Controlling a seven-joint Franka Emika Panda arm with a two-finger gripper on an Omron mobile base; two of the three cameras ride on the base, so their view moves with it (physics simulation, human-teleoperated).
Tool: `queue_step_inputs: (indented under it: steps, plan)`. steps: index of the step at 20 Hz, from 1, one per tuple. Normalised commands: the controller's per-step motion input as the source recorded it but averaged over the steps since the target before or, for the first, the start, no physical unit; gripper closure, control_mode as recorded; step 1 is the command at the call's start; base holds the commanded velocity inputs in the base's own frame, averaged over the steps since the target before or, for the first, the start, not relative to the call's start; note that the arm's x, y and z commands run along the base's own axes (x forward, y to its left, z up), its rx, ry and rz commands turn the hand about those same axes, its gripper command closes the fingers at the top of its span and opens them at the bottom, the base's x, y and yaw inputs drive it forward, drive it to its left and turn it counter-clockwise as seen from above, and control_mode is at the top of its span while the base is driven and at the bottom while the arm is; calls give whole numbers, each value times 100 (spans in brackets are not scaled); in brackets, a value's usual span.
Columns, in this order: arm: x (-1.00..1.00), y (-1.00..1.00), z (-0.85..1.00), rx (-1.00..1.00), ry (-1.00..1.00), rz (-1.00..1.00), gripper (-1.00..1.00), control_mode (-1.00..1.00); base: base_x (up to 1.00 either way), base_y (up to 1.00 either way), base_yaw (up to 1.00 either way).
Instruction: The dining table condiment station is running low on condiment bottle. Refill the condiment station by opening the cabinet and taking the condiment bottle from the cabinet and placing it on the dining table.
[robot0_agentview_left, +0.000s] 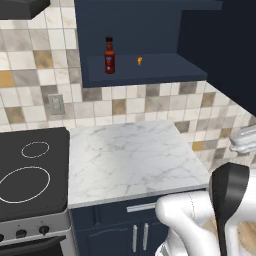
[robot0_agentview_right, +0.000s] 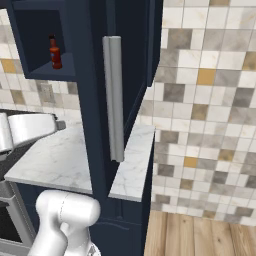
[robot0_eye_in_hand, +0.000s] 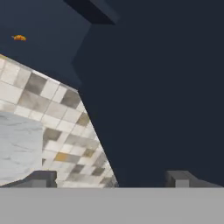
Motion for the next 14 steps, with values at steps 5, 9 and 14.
queue_step_inputs:
  steps: [5, 9, 14]
  plan:
    - [29, 99, 0, 25, -7, 34, -100, -100, 0, 0, 0]
    - [66, 83, 2, 32, -1, 40, -100, -100, 0, 0, 0]
    - [81, 44, 3, 38, -11, 47, -100, -100, 0, 0, 0]
